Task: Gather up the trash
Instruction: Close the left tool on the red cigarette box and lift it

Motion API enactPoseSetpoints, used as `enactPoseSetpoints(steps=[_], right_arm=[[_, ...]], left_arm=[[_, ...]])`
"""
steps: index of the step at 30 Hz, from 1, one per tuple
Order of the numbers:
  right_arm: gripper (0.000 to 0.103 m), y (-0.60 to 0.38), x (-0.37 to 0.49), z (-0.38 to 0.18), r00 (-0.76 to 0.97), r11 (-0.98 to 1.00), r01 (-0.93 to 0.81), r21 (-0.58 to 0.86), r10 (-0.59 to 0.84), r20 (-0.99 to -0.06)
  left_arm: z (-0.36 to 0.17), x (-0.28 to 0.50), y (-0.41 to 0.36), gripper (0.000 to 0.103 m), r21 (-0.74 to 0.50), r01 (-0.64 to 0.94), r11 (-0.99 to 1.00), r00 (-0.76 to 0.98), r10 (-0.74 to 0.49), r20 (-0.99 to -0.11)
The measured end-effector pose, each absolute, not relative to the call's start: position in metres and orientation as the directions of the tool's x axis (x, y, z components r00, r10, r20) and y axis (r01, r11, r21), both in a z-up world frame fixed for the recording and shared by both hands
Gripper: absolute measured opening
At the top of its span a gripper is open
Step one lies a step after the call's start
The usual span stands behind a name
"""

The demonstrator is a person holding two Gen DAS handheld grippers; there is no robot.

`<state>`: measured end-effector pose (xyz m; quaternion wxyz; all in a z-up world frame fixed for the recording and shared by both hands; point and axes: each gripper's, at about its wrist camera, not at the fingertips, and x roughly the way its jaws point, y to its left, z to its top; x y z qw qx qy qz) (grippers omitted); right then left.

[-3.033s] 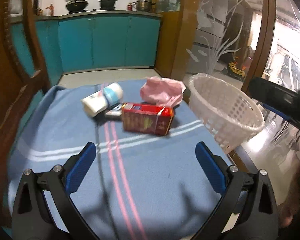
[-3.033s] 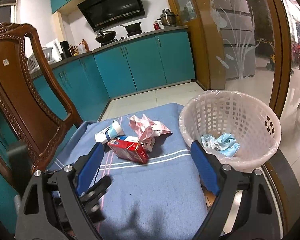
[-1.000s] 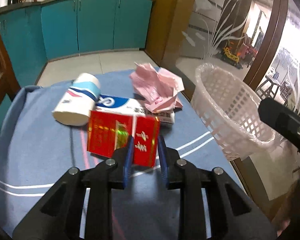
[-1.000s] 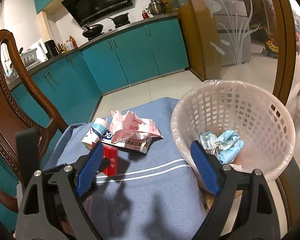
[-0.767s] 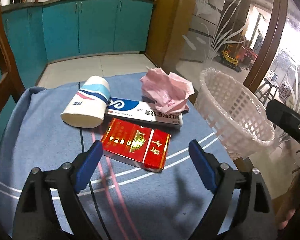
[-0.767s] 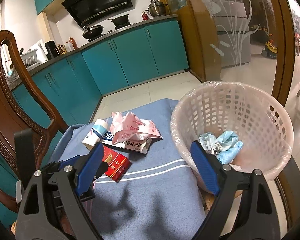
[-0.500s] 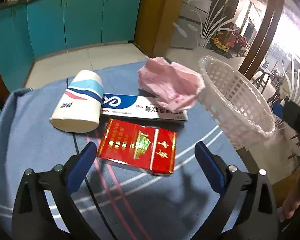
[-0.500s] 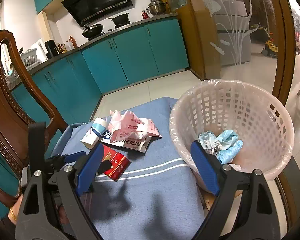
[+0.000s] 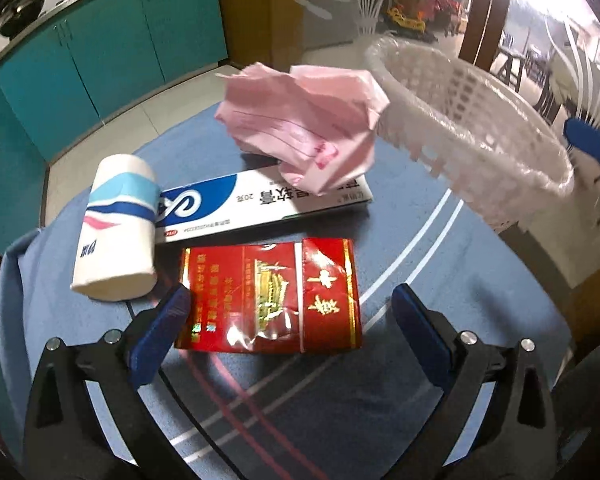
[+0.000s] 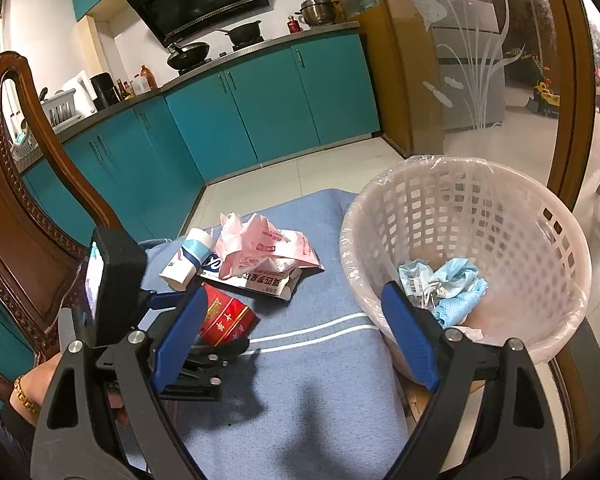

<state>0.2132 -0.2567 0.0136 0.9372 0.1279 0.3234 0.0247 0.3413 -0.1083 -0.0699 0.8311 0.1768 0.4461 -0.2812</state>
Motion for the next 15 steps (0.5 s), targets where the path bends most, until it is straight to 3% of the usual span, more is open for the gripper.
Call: enactPoseSetpoints(steps=[3,8,15], right_arm=[[0.086,-0.256,0.213,0.013,0.789,0.966,0.037,0.256,0.128,-0.600],[0.086,-0.255,0.213,0.013,0.789,0.968,0.037,0.248,0.124,-0.602],[0.086,-0.253,0.213,0.013,0.788,0.968,0.033,0.248,0.127,-0.603]], left_arm=[[-0.070,0.345,-0.111,0.100,0.047,0.619,0.784,0.448,-0.302,-0.842],[-0.063,0.358,-0.091,0.100,-0.052,0.580,0.813,0.407,-0.345,-0.846],[-0.071,0.357,-0.091,0.100,-0.044,0.589,0.807,0.387,-0.329,-0.861]])
